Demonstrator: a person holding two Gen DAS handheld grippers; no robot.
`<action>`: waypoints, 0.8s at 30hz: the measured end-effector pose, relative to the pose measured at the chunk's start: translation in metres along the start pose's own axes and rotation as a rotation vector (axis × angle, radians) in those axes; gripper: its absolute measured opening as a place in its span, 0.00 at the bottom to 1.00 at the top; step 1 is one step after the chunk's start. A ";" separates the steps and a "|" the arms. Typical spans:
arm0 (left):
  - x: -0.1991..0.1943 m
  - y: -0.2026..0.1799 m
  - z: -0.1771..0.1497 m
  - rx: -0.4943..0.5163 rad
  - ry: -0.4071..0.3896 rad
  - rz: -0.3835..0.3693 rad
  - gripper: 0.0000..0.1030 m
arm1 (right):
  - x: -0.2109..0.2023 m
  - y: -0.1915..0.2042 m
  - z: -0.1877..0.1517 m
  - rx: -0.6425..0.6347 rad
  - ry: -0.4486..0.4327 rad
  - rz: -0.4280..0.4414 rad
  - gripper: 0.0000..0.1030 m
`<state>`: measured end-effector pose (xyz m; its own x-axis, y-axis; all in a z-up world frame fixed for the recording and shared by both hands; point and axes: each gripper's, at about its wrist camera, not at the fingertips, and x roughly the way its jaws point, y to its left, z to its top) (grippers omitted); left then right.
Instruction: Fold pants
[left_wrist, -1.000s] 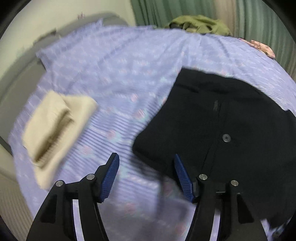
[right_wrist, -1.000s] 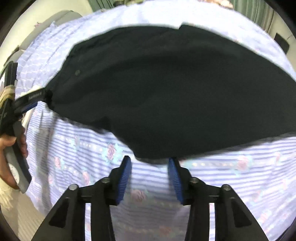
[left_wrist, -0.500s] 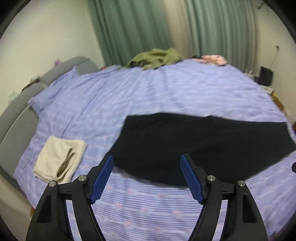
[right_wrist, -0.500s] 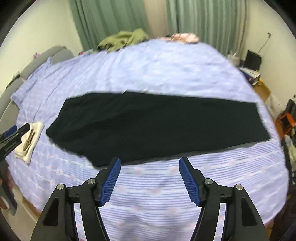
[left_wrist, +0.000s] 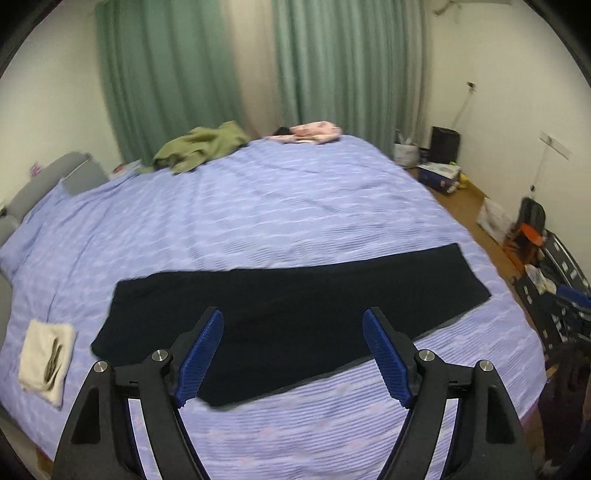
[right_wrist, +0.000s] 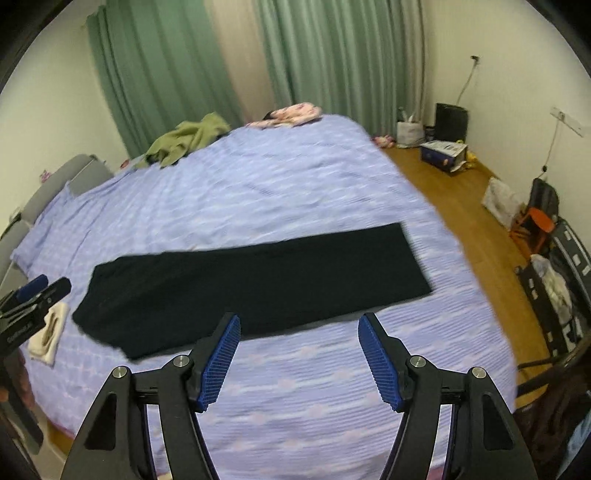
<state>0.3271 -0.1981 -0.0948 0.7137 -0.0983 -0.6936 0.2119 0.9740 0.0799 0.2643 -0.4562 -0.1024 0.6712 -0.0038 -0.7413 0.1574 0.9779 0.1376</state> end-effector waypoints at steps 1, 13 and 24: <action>0.004 -0.016 0.005 0.013 -0.002 -0.007 0.76 | 0.001 -0.014 0.003 0.008 -0.009 -0.004 0.66; 0.112 -0.181 0.037 0.088 0.092 -0.098 0.77 | 0.112 -0.177 0.038 0.108 0.034 0.052 0.66; 0.222 -0.257 0.017 0.205 0.213 -0.113 0.77 | 0.272 -0.236 0.037 0.105 0.226 0.096 0.66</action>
<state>0.4422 -0.4737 -0.2573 0.5268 -0.1380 -0.8387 0.4273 0.8960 0.1210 0.4362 -0.6957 -0.3124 0.5094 0.1461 -0.8480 0.1835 0.9444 0.2729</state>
